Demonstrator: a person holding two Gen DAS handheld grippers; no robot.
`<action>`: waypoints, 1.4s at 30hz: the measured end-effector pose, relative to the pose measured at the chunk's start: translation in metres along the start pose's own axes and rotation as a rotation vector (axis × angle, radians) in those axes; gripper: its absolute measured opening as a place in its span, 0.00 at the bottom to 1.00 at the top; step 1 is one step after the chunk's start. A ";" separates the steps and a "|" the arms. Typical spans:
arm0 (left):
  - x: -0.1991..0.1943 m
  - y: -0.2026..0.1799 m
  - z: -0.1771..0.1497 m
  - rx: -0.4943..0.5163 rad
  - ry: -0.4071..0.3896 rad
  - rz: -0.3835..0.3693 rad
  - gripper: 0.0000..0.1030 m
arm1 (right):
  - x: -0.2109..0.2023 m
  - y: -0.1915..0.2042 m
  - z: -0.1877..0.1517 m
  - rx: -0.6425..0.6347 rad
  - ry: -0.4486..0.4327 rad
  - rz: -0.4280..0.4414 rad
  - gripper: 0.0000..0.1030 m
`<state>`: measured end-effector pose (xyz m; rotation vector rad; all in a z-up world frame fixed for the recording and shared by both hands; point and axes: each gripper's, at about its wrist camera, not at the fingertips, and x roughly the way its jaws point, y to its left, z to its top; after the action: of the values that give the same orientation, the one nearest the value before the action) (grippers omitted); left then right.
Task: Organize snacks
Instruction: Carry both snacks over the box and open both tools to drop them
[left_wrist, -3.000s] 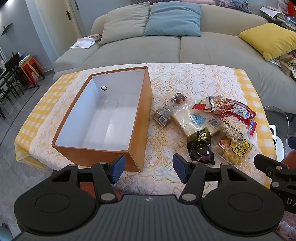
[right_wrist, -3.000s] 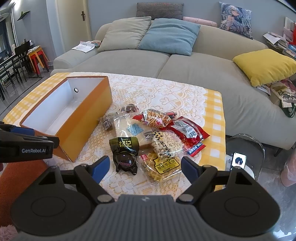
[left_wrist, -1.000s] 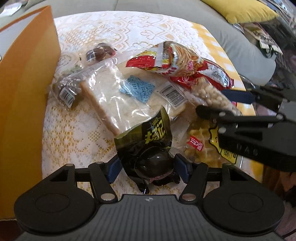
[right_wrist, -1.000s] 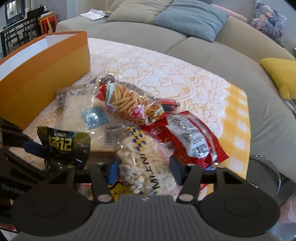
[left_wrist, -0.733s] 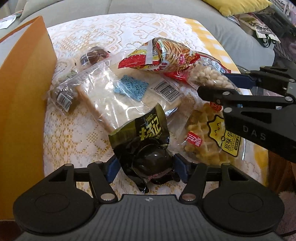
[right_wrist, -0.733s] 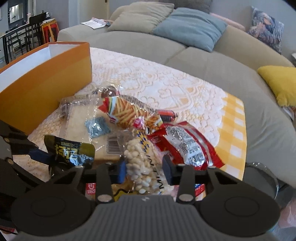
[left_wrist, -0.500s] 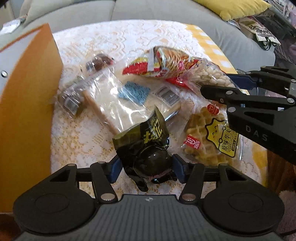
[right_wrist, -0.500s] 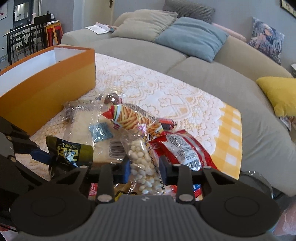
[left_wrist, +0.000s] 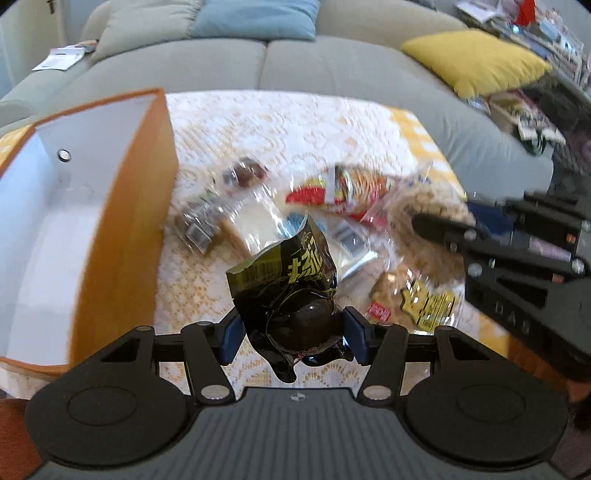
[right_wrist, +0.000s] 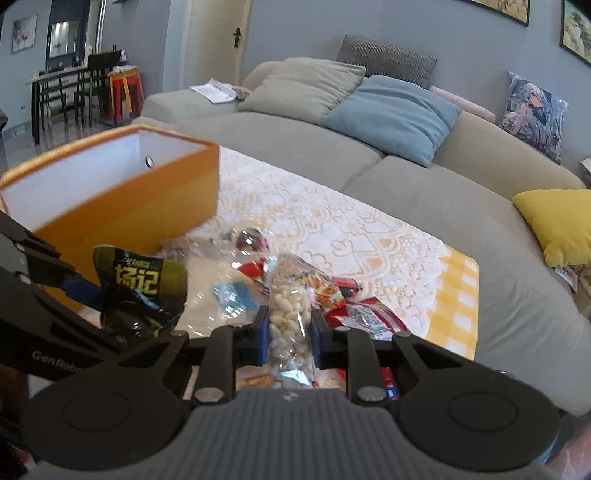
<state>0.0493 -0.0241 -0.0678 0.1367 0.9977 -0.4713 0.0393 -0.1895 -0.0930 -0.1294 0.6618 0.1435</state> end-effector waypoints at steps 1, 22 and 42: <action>-0.006 0.003 0.003 -0.015 -0.008 -0.005 0.63 | -0.003 0.001 0.004 0.013 -0.006 0.014 0.19; -0.090 0.131 0.052 -0.313 -0.113 0.230 0.63 | -0.001 0.056 0.127 0.329 -0.095 0.474 0.19; -0.007 0.207 0.047 -0.332 0.235 0.261 0.64 | 0.115 0.134 0.136 0.275 0.310 0.549 0.19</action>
<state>0.1739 0.1475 -0.0581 0.0223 1.2552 -0.0473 0.1874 -0.0250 -0.0679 0.3058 1.0088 0.5655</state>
